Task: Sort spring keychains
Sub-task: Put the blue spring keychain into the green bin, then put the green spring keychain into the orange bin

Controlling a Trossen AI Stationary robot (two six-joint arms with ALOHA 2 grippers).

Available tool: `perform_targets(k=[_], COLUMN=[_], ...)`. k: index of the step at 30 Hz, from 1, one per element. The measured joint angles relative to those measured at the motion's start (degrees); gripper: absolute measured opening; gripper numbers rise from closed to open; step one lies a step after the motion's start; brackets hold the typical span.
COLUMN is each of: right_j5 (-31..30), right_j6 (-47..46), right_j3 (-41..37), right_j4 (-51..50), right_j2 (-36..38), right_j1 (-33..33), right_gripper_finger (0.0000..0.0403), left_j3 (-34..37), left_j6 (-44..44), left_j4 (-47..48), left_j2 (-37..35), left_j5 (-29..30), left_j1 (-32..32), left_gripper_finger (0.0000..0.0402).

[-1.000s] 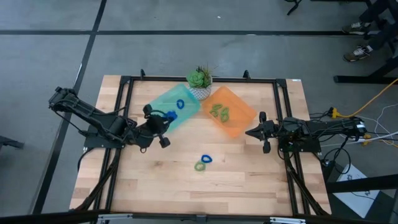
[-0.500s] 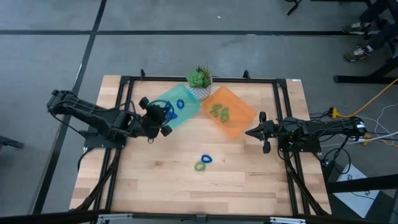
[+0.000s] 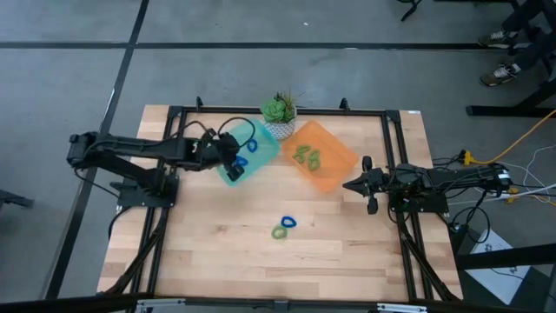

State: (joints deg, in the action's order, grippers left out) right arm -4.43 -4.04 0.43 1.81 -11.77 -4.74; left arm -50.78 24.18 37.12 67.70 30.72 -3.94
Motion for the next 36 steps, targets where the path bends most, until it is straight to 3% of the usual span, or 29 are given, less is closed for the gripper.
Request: perform_targets(k=[3,7,20,28,36], right_j5=[0.0,0.0,0.0,0.0,0.0], right_j6=[0.01,0.0,-0.01,0.0,-0.01], right_j3=[0.0,0.0,0.0,0.0,0.0], right_j4=[0.0,0.0,0.0,0.01,-0.01], right_j2=[0.01,0.02,0.0,0.0,0.0], right_j1=[0.0,-0.01,-0.01,0.0,-0.01], right_gripper_finger=[0.0007,0.0007,0.0007,0.0007,0.0007], left_j3=[0.0,0.0,0.0,0.0,0.0], left_j6=[-1.74,-2.91,-6.18,-8.07,-7.87], left_j4=[-0.02,0.08,0.1,0.07,0.22], left_j2=[2.46,6.1,11.85,11.72,11.72], left_j5=[-4.61,-6.59,-5.19,-5.37,-5.13], left_j1=[-2.12,-4.06,-6.03,-5.9,-5.86], left_gripper_finger=[0.0024,0.0024,0.003,0.0064,0.0127])
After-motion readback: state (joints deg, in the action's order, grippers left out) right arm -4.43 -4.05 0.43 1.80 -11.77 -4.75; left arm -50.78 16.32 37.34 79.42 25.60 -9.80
